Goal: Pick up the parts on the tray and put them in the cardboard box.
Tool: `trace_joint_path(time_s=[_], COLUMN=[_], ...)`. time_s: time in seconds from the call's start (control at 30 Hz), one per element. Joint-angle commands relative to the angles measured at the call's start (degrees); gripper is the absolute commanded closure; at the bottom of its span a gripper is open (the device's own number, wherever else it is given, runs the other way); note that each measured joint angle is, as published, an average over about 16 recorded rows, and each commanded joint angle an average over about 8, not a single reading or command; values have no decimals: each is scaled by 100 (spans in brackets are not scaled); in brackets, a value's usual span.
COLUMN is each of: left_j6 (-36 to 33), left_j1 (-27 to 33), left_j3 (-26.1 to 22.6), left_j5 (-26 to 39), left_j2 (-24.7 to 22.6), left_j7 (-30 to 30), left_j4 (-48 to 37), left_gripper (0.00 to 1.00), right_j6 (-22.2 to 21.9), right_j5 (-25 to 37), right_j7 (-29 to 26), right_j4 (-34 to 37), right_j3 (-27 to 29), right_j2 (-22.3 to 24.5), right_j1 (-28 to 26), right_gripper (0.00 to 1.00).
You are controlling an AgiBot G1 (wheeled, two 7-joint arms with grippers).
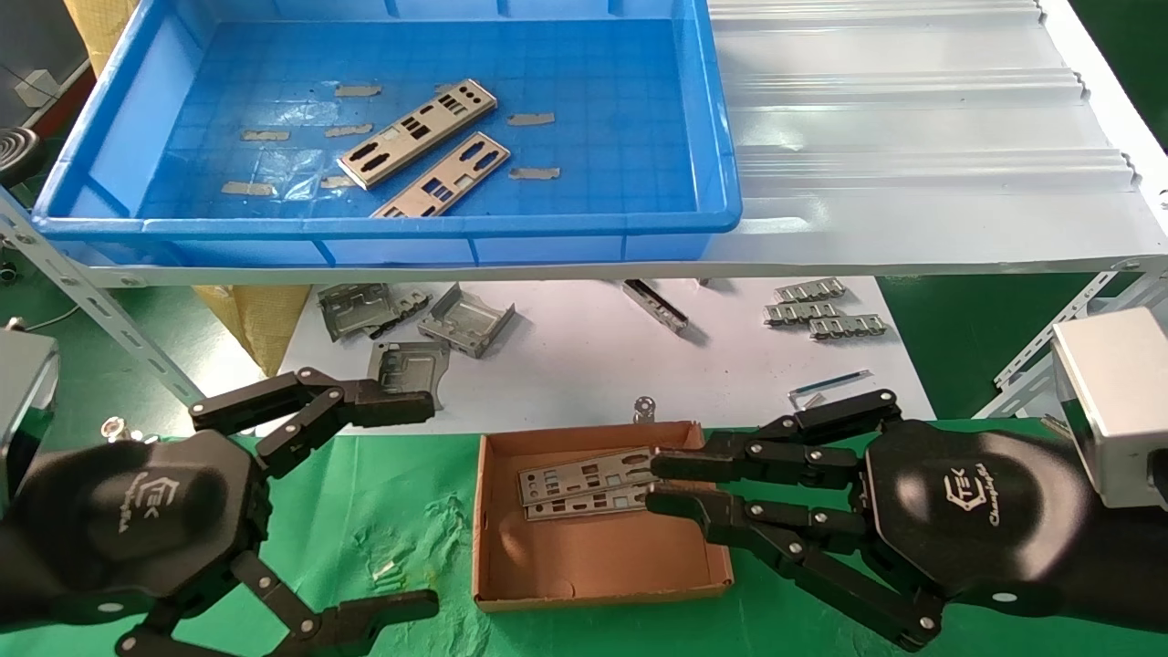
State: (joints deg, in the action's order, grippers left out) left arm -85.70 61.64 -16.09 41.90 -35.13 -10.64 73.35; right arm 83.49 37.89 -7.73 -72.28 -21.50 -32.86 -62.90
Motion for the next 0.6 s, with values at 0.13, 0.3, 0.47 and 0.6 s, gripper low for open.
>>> trace_joint_path(time_s=[0.13, 0.3, 0.47, 0.6], left_j6=[0, 0, 1, 50], left_j1=[0, -1, 42, 342], left_j3=[0, 1, 10, -21], left_j5=[0, -1, 11, 171], left_j2=[0, 1, 4, -34], left_j7=[0, -1, 12, -35], left_j4=[0, 3, 33, 114], left_gripper=[0, 0, 0, 0], right_j6=[0, 0, 0, 0], right_j5=[0, 0, 0, 0], right_j7=[0, 0, 0, 0], right_j4=[0, 0, 0, 0], right_j3=[0, 0, 0, 0], right_j2=[0, 0, 0, 0], right_j1=[0, 0, 0, 0], right_gripper=[100, 100, 100, 100])
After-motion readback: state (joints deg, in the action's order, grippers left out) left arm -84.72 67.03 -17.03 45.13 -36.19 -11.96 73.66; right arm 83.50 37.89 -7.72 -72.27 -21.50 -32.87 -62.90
